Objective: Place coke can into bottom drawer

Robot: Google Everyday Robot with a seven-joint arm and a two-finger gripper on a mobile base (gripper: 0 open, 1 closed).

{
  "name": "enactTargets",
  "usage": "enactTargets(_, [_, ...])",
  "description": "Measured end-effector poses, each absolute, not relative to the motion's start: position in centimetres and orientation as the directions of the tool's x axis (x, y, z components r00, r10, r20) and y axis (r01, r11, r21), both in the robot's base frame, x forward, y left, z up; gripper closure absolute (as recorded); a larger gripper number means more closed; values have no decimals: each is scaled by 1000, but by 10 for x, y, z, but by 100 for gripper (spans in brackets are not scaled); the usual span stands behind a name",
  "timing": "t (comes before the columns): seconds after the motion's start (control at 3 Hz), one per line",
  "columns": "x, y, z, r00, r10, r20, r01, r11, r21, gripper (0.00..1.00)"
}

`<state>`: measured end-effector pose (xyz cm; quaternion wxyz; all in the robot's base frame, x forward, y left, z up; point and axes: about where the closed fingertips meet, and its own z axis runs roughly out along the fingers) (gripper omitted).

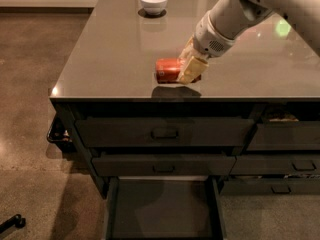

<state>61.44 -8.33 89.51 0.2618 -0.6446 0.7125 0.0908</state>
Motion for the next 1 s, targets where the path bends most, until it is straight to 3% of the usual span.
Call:
enactTargets(0.67, [608, -84, 890, -42, -864, -501, -968, 161, -195, 100])
enactTargets(1.0, [575, -84, 898, -78, -825, -560, -954, 225, -199, 100])
